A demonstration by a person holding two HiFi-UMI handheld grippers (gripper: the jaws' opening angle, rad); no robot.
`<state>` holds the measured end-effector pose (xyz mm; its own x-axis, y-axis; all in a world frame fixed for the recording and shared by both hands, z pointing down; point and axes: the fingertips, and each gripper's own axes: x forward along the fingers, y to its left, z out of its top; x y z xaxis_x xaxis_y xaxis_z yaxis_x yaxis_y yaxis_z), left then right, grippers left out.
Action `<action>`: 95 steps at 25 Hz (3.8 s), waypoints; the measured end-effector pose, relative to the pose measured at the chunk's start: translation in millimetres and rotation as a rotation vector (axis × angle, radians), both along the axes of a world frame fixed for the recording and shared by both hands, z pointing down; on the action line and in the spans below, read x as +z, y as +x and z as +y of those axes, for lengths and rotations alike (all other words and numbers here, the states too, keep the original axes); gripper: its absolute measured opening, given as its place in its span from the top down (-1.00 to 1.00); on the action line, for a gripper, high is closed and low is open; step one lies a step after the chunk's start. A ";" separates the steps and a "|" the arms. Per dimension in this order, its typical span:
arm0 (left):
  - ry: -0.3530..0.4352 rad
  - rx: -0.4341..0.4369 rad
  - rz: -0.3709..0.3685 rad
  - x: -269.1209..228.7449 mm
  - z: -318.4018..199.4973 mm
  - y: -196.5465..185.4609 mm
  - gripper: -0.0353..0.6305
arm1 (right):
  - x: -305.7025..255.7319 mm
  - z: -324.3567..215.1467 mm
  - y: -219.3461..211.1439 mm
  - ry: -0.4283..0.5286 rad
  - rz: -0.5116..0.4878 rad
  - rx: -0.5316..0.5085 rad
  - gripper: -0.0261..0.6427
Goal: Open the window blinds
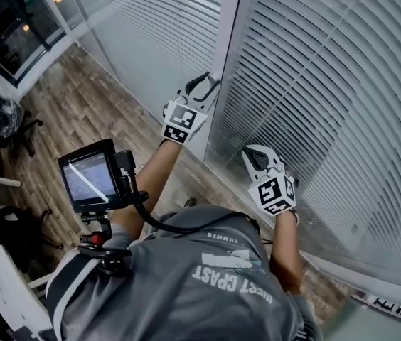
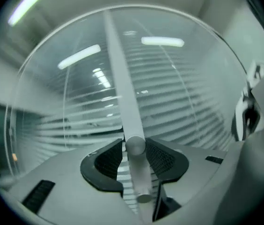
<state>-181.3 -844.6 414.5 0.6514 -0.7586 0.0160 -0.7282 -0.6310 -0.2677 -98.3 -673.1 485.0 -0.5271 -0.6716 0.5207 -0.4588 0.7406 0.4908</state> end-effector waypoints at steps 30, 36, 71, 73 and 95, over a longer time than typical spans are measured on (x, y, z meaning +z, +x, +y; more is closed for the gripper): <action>0.008 0.042 0.043 -4.5 13.6 4.5 0.51 | 14.8 3.5 4.2 -0.030 0.014 0.006 0.91; -0.253 0.131 0.494 -12.0 12.8 -2.3 0.49 | 19.1 8.9 10.6 -0.039 0.017 0.028 0.91; -0.220 0.143 0.350 0.3 12.2 17.0 0.51 | 34.9 13.1 9.6 -0.072 0.007 0.051 0.91; -0.102 0.101 0.171 2.0 12.3 18.0 0.52 | 36.7 12.4 9.5 -0.075 0.008 0.049 0.91; 0.124 0.018 -0.211 13.5 3.6 17.3 0.52 | 43.5 12.6 8.2 -0.087 0.014 0.045 0.91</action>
<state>-164.0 -841.0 427.9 0.6566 -0.7518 0.0609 -0.6371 -0.5961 -0.4887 -90.1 -660.5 528.5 -0.4893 -0.6461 0.5857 -0.4860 0.7597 0.4320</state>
